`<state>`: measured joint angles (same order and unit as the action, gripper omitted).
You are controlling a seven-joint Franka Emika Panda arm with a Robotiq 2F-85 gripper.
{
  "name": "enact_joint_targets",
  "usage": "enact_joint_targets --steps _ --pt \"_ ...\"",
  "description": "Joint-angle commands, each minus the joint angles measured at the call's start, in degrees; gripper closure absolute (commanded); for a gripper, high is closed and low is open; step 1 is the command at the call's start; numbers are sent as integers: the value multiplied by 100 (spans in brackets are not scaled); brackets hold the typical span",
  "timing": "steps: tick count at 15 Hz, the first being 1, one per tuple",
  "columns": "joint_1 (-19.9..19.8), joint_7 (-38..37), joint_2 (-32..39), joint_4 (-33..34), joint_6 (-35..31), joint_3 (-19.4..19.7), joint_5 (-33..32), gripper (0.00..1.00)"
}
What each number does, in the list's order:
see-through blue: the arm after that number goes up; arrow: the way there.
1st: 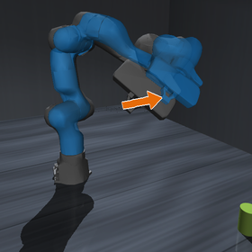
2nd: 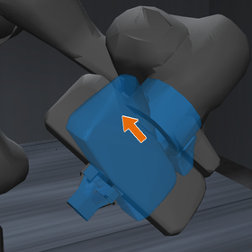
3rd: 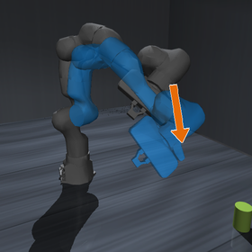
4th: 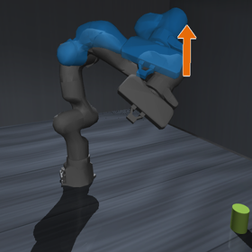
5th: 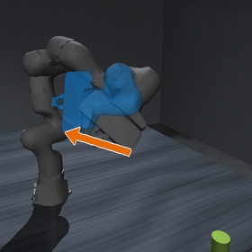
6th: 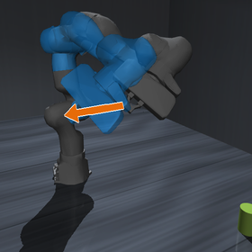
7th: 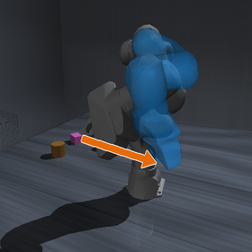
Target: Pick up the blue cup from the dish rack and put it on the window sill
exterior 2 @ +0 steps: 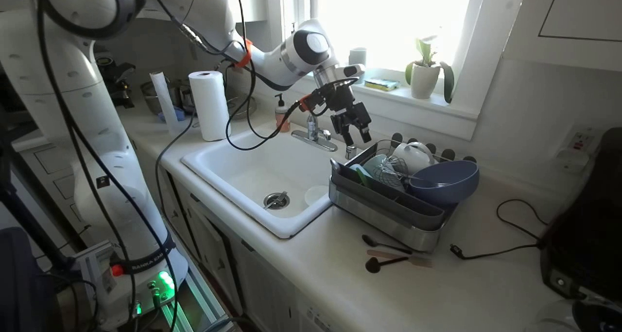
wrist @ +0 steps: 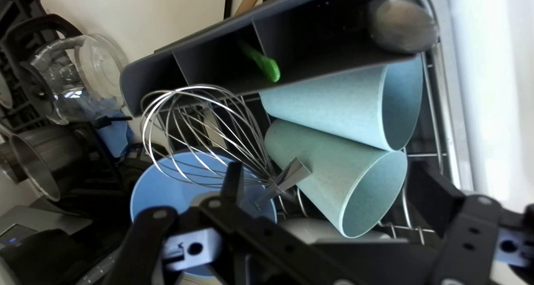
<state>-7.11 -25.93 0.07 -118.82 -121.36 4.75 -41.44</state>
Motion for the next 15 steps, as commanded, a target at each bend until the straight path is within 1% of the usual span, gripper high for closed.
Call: enact_joint_targets --steps 1,7,10,12,14,15 --pt "59 -38 84 79 5 50 50 0" --pt "98 -94 243 230 4 57 78 0" --pt "128 -422 643 530 98 61 -216 0" --pt "145 -529 826 669 134 75 -180 0" --pt "168 -861 1024 836 101 142 -420 0" --pt "174 -867 1112 934 195 156 -365 0"
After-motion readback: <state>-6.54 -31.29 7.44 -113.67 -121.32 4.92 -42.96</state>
